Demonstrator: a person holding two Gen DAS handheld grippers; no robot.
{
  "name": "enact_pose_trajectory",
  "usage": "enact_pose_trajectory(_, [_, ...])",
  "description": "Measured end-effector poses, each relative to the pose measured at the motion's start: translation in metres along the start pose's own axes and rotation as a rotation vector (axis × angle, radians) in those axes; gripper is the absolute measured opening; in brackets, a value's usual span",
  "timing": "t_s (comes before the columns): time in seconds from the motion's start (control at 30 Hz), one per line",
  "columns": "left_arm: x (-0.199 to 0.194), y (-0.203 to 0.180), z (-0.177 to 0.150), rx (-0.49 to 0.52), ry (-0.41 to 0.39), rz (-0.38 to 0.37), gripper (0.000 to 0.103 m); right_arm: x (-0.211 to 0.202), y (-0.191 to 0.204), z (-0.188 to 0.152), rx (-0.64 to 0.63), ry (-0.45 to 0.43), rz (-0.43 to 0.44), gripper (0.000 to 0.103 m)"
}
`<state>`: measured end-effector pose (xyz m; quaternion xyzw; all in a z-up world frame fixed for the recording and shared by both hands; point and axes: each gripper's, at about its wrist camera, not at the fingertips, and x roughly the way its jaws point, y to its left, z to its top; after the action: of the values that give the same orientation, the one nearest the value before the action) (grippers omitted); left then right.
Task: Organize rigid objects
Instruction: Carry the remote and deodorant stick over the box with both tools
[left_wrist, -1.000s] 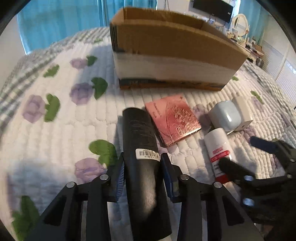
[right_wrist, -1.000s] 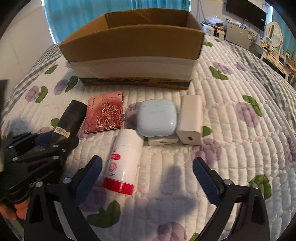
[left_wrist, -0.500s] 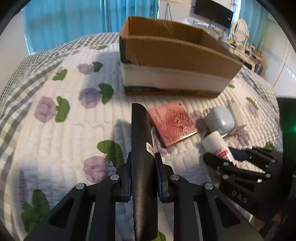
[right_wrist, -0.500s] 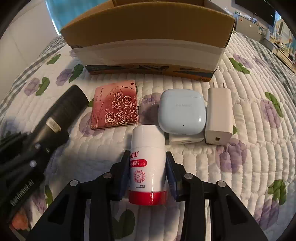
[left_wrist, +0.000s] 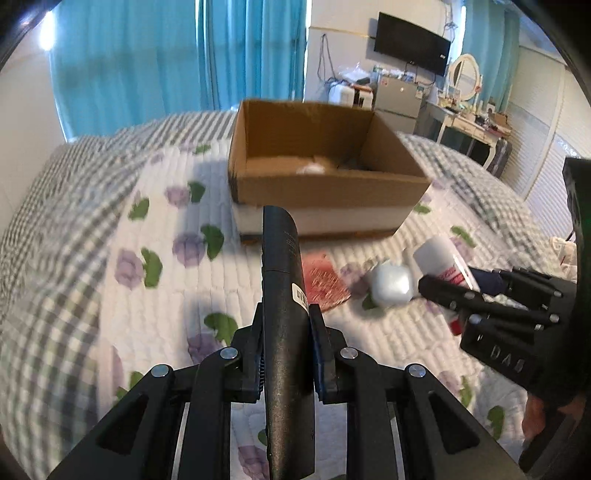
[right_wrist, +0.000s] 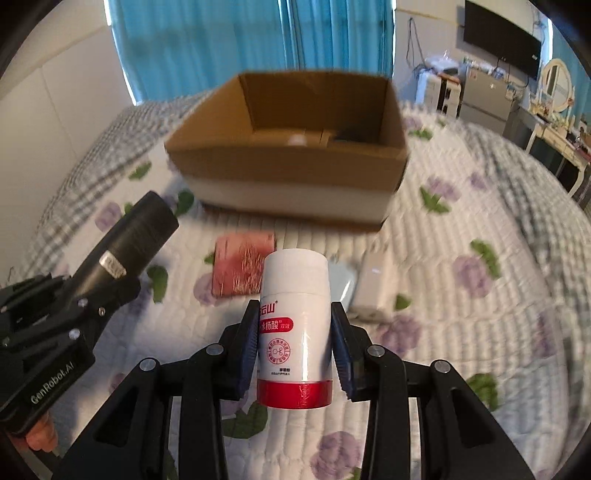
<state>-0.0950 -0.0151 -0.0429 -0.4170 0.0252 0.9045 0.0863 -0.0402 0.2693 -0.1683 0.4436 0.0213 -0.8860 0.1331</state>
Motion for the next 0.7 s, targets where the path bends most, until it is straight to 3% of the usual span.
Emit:
enact_pose_trajectory(0.37, [-0.034,-0.018,0.071,0.051,-0.105,0.033,0.020,-0.074,-0.009,0.064,-0.039,-0.142,-0.026,0.036])
enact_pose_trajectory(0.7, [0.018,-0.005,0.145,0.056,-0.123,0.066,0.020,-0.065,-0.021,0.135,-0.050,-0.216,-0.025,0.036])
